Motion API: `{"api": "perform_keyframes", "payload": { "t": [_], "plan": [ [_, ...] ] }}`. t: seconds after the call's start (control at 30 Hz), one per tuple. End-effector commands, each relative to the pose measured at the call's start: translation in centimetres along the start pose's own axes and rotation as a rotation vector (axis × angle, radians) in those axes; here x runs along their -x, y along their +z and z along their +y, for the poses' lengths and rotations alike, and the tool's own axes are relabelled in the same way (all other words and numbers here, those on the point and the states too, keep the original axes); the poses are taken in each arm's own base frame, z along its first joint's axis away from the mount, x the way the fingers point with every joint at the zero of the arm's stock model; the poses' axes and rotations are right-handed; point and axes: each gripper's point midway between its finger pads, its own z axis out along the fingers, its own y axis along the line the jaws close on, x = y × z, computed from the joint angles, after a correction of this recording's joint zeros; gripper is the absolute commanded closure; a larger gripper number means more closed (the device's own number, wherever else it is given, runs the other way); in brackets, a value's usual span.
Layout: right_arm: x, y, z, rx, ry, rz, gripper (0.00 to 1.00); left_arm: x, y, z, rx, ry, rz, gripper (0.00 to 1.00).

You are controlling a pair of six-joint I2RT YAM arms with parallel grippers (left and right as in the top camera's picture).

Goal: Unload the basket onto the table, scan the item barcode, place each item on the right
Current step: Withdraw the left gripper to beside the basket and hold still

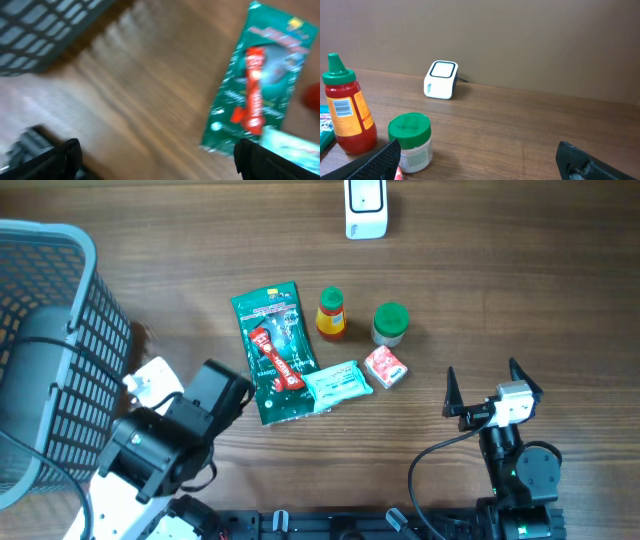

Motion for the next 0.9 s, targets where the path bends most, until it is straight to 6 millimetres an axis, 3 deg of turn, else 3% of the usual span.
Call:
{"api": "perform_keyframes", "payload": {
  "t": [0.0, 0.77, 0.87],
  "plan": [
    [0.08, -0.01, 0.29, 0.015, -0.009, -0.005, 0.0, -0.09, -0.21, 0.52, 0.005, -0.002, 0.007, 0.0],
    [0.05, -0.01, 0.22, 0.011, -0.013, -0.004, 0.0, -0.19, -0.19, 0.41, 0.002, -0.002, 0.013, 0.0],
    [0.38, -0.02, 0.37, 0.021, 0.079, -0.016, 0.0, -0.19, -0.19, 0.41, 0.002, -0.002, 0.013, 0.0]
  ]
}}
